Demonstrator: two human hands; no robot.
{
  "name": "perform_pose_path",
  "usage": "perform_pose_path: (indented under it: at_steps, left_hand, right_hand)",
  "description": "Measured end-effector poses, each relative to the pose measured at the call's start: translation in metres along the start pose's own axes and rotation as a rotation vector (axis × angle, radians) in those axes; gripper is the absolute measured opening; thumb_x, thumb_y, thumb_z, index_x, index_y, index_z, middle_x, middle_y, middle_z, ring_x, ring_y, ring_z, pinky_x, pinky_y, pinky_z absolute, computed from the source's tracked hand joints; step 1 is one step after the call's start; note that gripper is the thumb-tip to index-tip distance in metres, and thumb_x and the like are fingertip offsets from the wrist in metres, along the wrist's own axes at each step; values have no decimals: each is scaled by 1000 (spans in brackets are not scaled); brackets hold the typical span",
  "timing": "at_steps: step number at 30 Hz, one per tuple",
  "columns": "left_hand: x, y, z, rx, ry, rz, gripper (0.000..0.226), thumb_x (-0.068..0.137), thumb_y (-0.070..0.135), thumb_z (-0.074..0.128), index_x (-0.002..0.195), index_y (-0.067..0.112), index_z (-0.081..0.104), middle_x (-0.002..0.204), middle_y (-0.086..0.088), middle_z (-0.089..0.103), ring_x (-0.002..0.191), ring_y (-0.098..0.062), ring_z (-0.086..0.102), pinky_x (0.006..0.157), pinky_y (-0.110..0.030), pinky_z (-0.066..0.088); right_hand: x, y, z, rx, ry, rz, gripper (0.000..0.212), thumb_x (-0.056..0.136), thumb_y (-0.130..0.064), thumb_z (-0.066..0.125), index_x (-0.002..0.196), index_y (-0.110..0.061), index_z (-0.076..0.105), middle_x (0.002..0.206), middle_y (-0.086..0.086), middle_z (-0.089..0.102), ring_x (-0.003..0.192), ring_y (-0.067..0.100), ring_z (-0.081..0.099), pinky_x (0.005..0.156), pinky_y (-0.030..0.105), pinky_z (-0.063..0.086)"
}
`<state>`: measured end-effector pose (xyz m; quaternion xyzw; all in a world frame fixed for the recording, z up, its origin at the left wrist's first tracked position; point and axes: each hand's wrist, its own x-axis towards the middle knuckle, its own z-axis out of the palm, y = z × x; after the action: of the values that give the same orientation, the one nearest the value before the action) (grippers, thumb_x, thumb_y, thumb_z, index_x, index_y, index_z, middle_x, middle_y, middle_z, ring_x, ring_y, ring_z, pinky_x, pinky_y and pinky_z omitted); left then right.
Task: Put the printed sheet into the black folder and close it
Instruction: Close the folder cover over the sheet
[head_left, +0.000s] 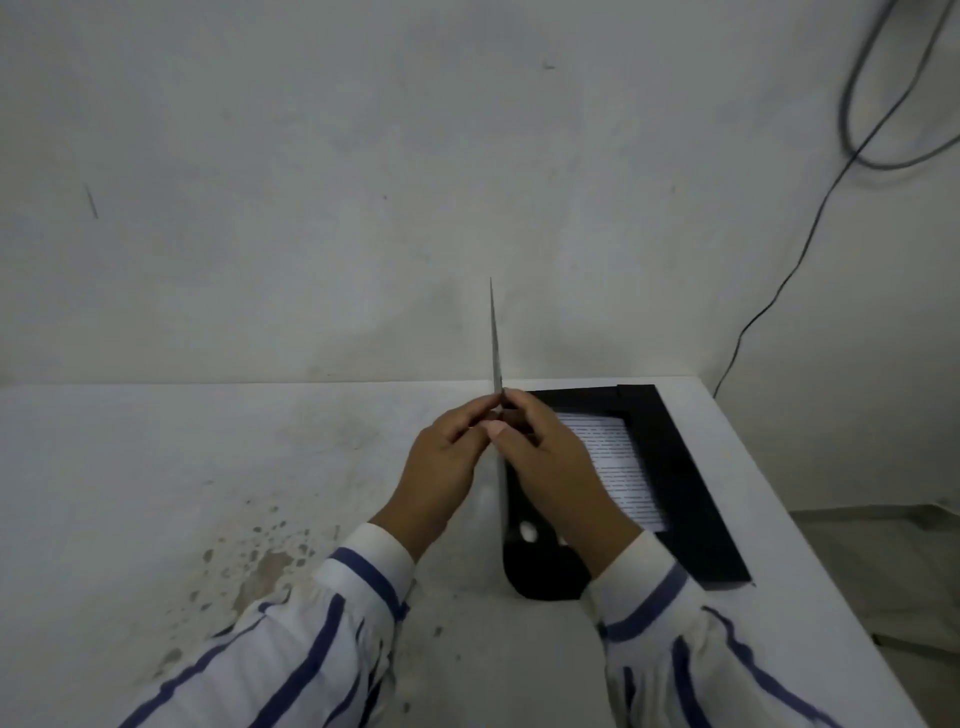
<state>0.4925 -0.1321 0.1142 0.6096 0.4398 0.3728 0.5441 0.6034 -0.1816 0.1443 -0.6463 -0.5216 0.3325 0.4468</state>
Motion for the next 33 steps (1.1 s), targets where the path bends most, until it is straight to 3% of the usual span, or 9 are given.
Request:
perform_pose_path:
  at_steps: [2, 5, 7, 11, 13, 21, 26, 30, 33]
  left_hand:
    - [0, -4, 15, 73, -32, 64, 36, 96, 20, 50, 129, 27, 61, 126, 2, 64, 116, -13, 58, 101, -29, 46]
    - [0, -12, 57, 204, -100, 79, 38, 96, 14, 49, 132, 21, 58, 131, -3, 59, 121, -18, 54, 106, -27, 41]
    - [2, -24, 82, 313, -149, 36, 41, 96, 17, 49, 136, 23, 53, 136, -4, 55, 125, -20, 51, 105, -25, 37]
    - [9, -57, 115, 494, -218, -94, 52, 96, 26, 50, 146, 21, 39, 151, -5, 41, 137, -23, 42, 112, -30, 32]
    - [10, -72, 125, 579, -237, -162, 58, 96, 32, 48, 150, 20, 30, 159, -6, 29, 145, -25, 31, 117, -35, 25]
    - [9, -101, 148, 851, -225, -203, 68, 96, 42, 43, 154, 18, 17, 165, -6, 5, 152, -30, 2, 121, -43, 15]
    - [10, -110, 153, 1031, -225, -176, 68, 96, 47, 36, 154, 19, 15, 165, -7, 4, 152, -31, 2, 121, -47, 11]
    - [8, -116, 156, 1057, -224, -168, 67, 97, 46, 33, 154, 19, 11, 165, -8, 0, 152, -31, -2, 121, -46, 8]
    - [7, -120, 157, 1044, -221, -170, 67, 97, 46, 32, 154, 19, 10, 165, -8, -2, 152, -31, -5, 121, -45, 8]
  right_hand:
    - [2, 0, -22, 29, 9, 57, 38, 90, -17, 56, 127, -25, 49, 111, -4, 61, 100, 10, 58, 88, 25, 50]
    - [-5, 17, -75, 3, 58, 94, 42, 90, -8, 53, 129, -25, 49, 104, -5, 62, 90, 6, 61, 75, 15, 52]
    - [-10, 33, -108, -115, 104, 120, 46, 91, -9, 52, 133, -26, 45, 106, -6, 59, 95, 11, 59, 72, 8, 44]
    - [-17, 77, -152, -391, 115, 199, 49, 93, -13, 52, 139, -20, 37, 135, 9, 50, 118, 25, 50, 94, 29, 42]
    - [-19, 102, -163, -481, 106, 248, 50, 93, -14, 53, 140, -17, 35, 138, 11, 48, 121, 27, 48, 101, 36, 40]
    - [-19, 183, -164, -493, 37, 429, 59, 91, -17, 53, 143, -13, 24, 131, 16, 45, 115, 30, 48, 99, 38, 42]
    - [-20, 211, -153, -661, -22, 381, 55, 92, -20, 49, 142, -9, 27, 148, 16, 25, 131, 31, 31, 108, 38, 31]
    - [-18, 225, -145, -726, -93, 277, 56, 97, -25, 40, 145, -8, 17, 156, 14, 6, 143, 30, 5, 117, 40, 14]
    - [-20, 234, -142, -803, -128, 229, 57, 99, -32, 32, 146, -8, 10, 157, 14, 0, 143, 31, -3, 116, 42, 8]
